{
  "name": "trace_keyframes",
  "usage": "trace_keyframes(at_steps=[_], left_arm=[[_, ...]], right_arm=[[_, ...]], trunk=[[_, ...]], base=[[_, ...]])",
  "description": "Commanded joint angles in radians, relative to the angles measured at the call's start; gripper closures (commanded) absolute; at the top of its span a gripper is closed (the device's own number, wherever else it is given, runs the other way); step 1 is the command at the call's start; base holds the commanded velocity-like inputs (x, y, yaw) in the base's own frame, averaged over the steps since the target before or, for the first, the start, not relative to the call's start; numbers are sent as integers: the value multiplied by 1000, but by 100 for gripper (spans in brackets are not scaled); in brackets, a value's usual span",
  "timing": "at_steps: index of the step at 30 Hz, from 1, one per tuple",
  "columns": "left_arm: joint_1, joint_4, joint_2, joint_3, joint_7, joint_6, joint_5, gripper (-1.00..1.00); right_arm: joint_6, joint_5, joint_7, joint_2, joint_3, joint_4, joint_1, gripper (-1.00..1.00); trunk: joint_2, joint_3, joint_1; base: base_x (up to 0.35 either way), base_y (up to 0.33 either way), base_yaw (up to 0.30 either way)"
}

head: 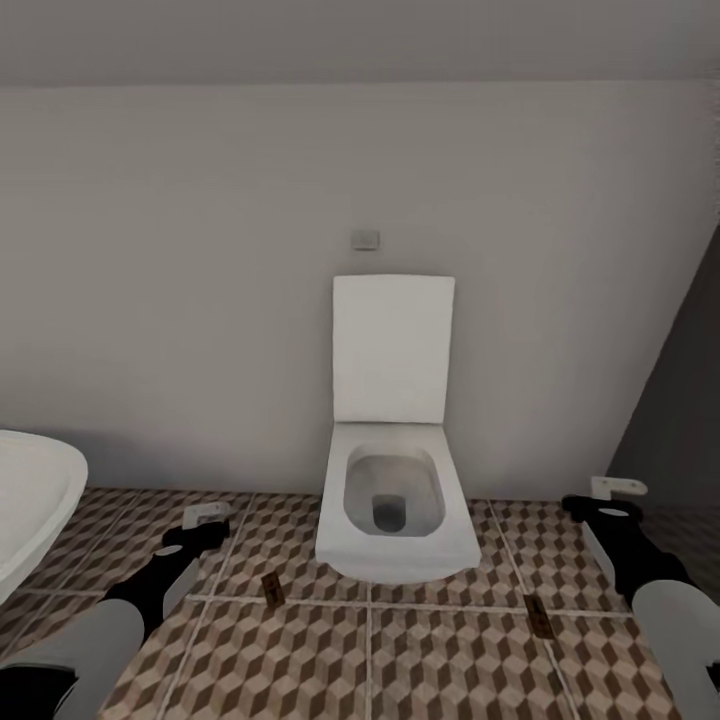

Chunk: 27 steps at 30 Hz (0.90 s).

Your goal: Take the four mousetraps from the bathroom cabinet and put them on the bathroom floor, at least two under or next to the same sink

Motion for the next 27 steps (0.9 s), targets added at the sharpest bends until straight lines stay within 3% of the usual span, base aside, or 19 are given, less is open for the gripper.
trace_keyframes(at_steps=[1,12,21,27], left_arm=[[-1,4,1,-9,5,-3,9,-100],[-1,18,2,-9,5,-5,15,-100],[-1,22,1,-9,4,-6,58,-100],[-1,32,2,-9,4,-7,82,-100]], right_arm=[[2,6,3,1,-2,12,0,-100],[-139,-3,27,5,-3,157,0,-100],[-279,-5,25,7,-4,276,0,-100],[-351,0,15,31,-5,338,0,-100]], trunk=[[0,3,-1],[2,46,-6],[5,80,-10],[13,103,-16]], base=[[0,0,0],[0,0,0],[0,0,0],[0,0,0]])
